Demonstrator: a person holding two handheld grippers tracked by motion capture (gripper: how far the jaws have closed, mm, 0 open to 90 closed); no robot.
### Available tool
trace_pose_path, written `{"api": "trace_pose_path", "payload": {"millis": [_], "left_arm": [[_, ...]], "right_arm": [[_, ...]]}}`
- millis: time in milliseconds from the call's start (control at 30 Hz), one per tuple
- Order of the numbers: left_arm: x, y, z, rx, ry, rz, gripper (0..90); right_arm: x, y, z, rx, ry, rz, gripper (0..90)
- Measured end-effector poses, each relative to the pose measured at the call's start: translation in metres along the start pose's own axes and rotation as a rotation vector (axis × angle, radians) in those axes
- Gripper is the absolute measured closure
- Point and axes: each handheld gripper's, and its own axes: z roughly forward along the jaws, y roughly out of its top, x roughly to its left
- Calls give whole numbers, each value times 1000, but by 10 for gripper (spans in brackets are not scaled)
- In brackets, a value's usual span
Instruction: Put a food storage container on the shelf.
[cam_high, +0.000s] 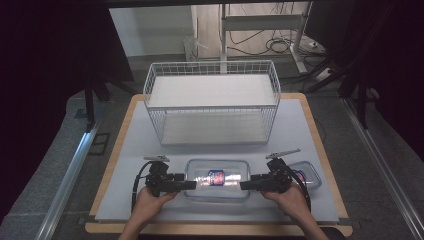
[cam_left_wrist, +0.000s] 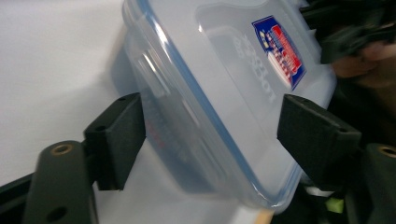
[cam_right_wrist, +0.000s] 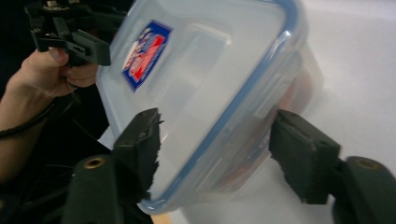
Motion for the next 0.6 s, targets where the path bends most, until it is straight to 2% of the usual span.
{"api": "trace_pose_path", "payload": {"millis": [33, 67, 100, 133, 233, 367, 600], "left_arm": [[-1, 1, 1, 2, 3, -18, 192], [-1, 1, -1, -2, 9, -10, 207], [-4, 1, -4, -21, 23, 2, 249], [-5, 1, -8, -18, 29, 7, 301], [-3, -4, -13, -49, 2, -11, 370], [1, -9, -18, -80, -41, -37, 444], [1, -14, -20, -101, -54, -48, 480]], "right_arm": [[1, 0, 0, 1, -6, -7, 361], [1, 0, 0, 3, -10, -7, 360], [1, 0, 0, 4, -6, -2, 361], [0, 0, 0, 1, -5, -1, 367], [1, -1, -4, -21, 5, -8, 429], [2, -2, -7, -38, 10, -14, 462], [1, -6, -9, -61, 35, 0, 491]]}}
